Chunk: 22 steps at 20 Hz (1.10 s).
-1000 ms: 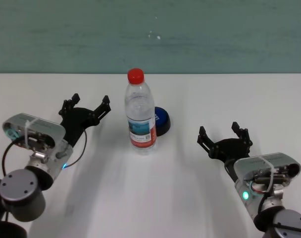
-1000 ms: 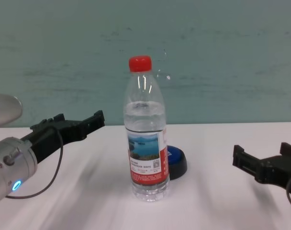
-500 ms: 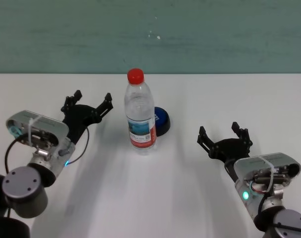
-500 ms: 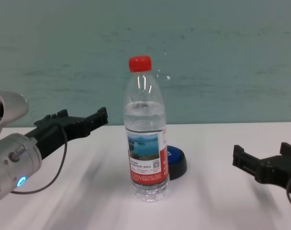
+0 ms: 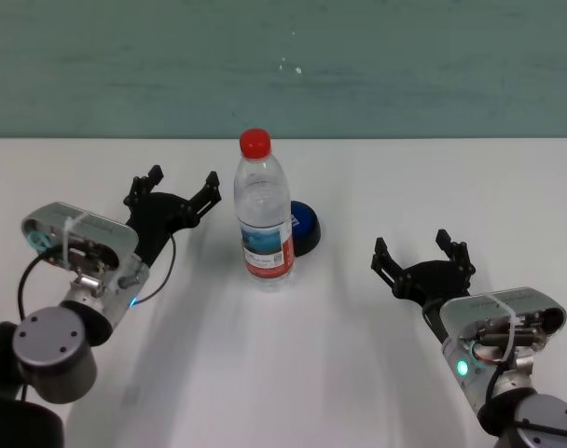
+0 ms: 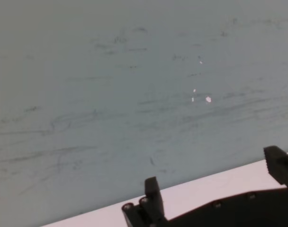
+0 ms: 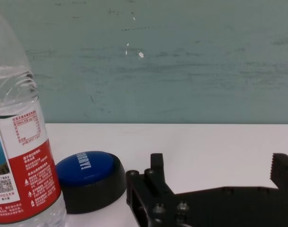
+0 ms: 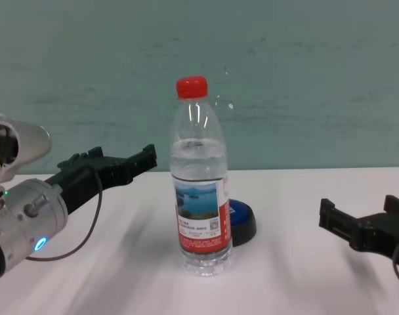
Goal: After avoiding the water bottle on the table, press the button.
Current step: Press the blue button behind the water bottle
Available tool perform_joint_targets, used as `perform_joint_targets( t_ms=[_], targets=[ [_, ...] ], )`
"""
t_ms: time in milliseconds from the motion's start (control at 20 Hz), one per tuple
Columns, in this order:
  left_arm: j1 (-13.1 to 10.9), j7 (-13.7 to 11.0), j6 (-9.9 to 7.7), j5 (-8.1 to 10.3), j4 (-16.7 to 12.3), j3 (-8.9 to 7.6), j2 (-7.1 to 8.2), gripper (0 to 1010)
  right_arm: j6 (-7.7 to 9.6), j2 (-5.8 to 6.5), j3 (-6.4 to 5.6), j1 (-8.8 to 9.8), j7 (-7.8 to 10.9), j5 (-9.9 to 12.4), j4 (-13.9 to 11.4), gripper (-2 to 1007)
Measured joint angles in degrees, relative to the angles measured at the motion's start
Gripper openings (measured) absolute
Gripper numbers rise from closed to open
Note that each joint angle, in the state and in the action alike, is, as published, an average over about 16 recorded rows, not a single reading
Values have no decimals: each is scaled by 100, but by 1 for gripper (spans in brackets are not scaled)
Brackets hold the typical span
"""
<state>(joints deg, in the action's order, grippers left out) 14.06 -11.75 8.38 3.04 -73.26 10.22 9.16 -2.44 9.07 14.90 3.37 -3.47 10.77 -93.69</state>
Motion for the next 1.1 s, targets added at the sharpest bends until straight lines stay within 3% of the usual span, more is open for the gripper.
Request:
perform_joint_targets(
  t_ms=[1100],
  targets=[
    [233,25,80,-111,373,120,-131,1010,0,0,0,0,0,0,0,1004]
  ],
)
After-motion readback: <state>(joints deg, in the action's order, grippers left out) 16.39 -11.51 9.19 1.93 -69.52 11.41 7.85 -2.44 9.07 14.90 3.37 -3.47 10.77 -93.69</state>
